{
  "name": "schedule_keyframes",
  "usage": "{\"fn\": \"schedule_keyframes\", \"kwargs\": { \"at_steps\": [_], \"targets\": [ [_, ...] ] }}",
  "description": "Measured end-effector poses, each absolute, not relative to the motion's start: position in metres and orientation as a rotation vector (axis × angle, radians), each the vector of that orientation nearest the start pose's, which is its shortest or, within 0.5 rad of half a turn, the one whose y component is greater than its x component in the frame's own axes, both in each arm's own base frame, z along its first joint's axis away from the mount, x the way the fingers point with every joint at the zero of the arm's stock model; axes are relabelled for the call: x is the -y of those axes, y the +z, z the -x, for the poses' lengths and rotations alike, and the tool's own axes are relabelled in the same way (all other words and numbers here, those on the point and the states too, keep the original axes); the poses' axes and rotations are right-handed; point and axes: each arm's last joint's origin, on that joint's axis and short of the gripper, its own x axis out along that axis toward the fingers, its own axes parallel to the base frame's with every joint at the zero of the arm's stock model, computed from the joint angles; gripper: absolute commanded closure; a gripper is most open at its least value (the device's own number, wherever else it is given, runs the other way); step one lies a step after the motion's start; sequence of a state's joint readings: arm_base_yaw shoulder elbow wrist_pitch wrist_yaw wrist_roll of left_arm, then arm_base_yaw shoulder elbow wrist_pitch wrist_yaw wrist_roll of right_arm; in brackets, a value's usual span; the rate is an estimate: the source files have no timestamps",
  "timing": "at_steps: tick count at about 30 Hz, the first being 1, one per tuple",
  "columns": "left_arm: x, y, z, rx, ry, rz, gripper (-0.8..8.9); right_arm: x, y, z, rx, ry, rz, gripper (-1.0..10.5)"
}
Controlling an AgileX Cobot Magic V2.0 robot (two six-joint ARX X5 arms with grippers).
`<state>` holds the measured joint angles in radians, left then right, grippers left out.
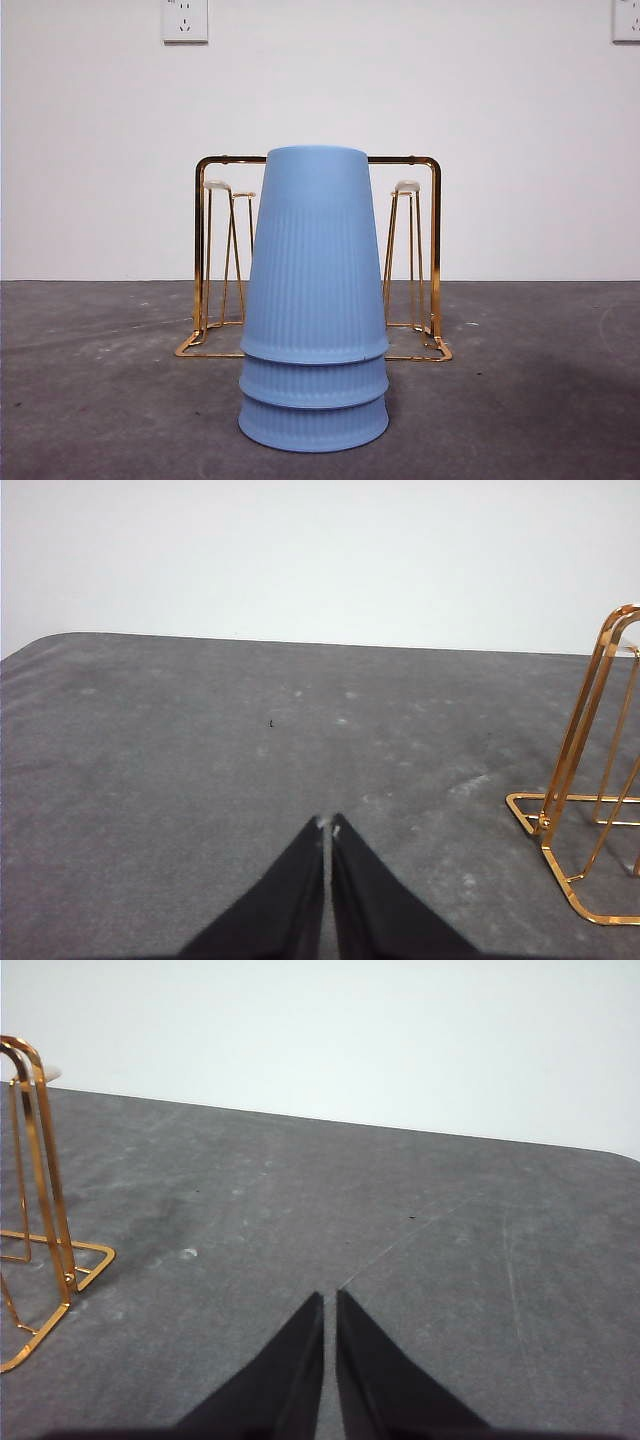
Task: The left arm pick up the left cup on cup holder and place it on desk, then the right arm insert the right cup into the first cup, and then the left arm insert the mid cup into the first cup
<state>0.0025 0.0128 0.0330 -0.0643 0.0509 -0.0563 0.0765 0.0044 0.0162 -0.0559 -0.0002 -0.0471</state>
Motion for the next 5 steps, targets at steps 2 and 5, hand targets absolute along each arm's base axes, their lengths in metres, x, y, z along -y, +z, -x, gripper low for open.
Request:
{"fn": "schedule_keyframes", "kwargs": {
  "at_steps": [2, 5],
  "targets": [
    [0.0012, 0.1676, -0.0963, -0.045, -0.047, 0.057, 8.06, -0.0074, 0.1633, -0.0966, -0.042, 0.078, 0.049, 9.3],
    [0.0012, 0.1676, -0.0963, -0.045, -0.047, 0.057, 8.06, -0.0074, 0.1633, -0.0966, -0.042, 0.078, 0.049, 9.3]
  ]
}}
